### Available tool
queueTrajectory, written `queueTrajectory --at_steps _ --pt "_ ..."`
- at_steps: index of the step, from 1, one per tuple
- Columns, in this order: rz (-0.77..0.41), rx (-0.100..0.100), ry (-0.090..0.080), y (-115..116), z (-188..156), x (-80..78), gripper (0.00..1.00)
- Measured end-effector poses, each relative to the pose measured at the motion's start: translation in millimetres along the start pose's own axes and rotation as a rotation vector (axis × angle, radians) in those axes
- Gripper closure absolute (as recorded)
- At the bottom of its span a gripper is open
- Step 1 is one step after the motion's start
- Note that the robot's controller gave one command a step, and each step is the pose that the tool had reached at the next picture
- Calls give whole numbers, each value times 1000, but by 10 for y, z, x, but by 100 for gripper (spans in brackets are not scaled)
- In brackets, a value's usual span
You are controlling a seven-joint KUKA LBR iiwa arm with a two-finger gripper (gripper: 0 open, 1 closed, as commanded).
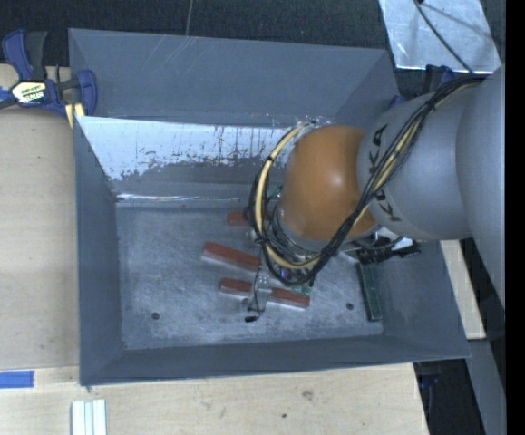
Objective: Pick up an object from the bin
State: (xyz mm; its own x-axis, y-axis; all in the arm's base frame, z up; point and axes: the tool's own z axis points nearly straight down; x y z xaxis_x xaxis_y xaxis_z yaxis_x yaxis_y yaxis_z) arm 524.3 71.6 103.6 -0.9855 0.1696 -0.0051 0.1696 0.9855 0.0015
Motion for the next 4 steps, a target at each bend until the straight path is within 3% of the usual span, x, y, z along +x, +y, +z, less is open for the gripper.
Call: queueTrajectory --at_steps 1,2,3,4 --pt "-96 2 5 66 350 -31 0" --pt "48 1 4 67 334 146 100" --pt "49 1 4 67 334 146 100" --pt "49 -1 -2 68 -175 129 100"
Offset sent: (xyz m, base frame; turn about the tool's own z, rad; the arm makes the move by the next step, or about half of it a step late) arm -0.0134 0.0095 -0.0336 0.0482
